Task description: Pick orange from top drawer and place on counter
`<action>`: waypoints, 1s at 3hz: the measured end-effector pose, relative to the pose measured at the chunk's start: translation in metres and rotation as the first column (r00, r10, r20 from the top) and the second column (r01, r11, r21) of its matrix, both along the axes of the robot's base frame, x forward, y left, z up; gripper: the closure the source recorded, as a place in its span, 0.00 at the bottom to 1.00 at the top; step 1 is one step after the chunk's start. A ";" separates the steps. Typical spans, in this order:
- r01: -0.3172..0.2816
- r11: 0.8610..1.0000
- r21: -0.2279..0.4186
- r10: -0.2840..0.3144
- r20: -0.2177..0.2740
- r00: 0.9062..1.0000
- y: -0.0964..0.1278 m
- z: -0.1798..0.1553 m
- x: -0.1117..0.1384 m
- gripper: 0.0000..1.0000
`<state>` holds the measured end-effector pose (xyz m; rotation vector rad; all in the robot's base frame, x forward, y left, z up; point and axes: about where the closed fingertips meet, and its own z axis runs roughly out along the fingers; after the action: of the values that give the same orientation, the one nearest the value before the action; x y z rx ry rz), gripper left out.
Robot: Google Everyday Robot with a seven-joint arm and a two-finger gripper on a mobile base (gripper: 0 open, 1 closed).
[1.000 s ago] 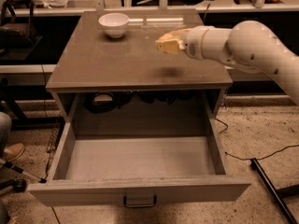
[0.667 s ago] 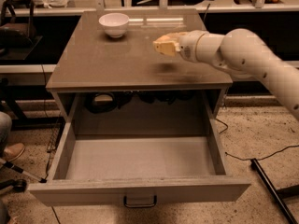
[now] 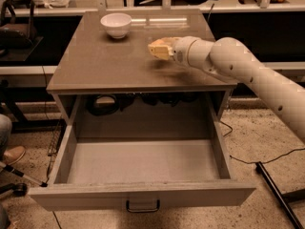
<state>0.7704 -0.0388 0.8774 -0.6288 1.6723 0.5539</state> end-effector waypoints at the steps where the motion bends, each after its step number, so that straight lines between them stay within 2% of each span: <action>1: 0.007 1.000 -0.028 -0.008 -0.012 1.000 0.006 -0.010 0.006 0.62; 3: 0.012 0.996 -0.088 -0.015 -0.040 0.999 0.012 -0.027 0.006 0.15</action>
Offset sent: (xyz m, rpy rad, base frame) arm 0.0087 0.0072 -0.0274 -0.0986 0.0375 -0.0268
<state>0.7765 -0.0271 0.8506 -0.6734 1.7448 0.4885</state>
